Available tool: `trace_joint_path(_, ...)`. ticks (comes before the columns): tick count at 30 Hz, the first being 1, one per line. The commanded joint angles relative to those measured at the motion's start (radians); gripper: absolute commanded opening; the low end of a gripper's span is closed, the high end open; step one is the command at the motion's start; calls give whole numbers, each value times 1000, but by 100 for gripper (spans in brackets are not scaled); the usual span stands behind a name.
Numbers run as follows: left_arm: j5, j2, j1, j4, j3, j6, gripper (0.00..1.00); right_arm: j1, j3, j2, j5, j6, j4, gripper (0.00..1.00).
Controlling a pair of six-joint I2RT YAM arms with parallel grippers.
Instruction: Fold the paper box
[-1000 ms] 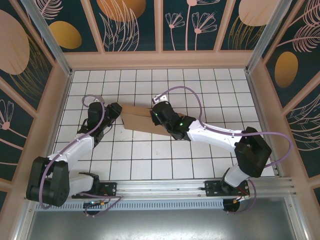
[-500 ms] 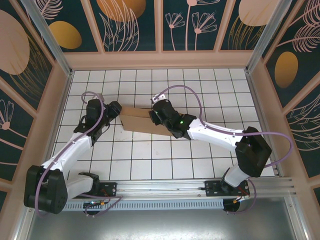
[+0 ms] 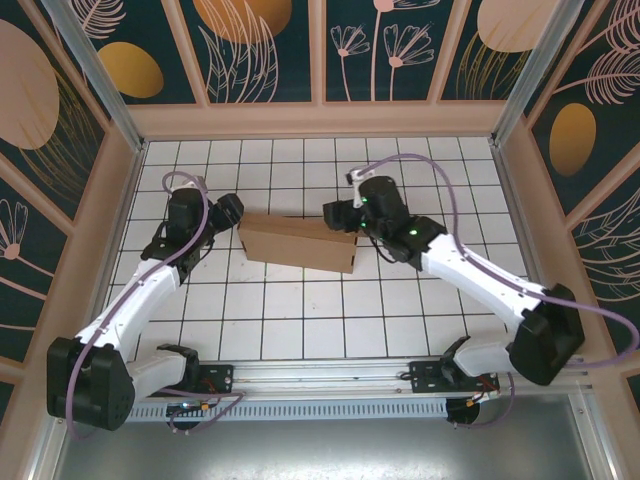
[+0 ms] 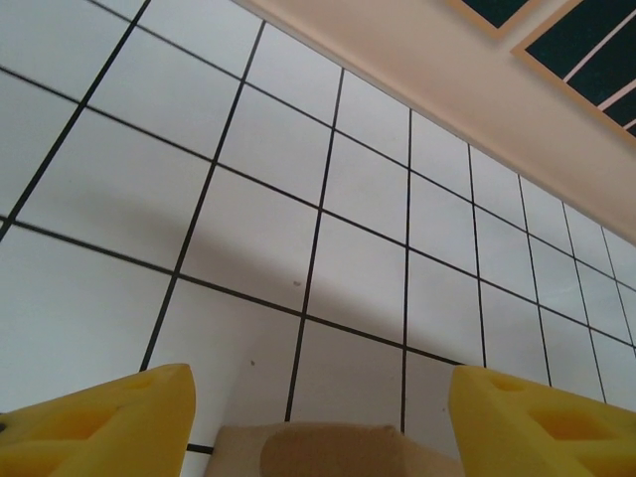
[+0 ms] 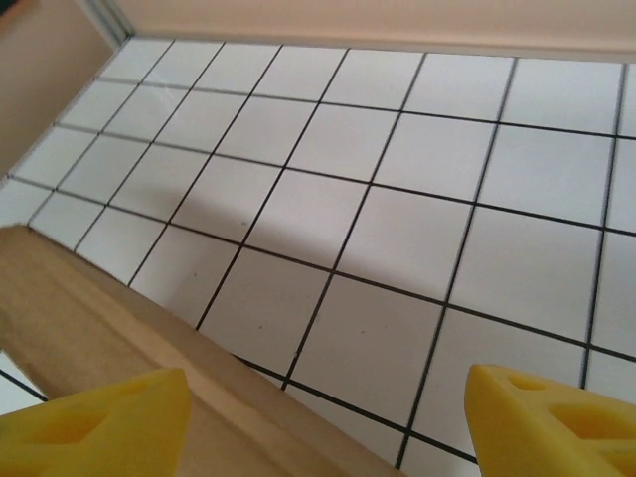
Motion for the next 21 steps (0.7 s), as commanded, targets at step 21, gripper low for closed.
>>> trace_joint_path(21, 248, 75, -3, 158, -146, -155, 60, -99, -393, -147, -269, 532, 295, 63)
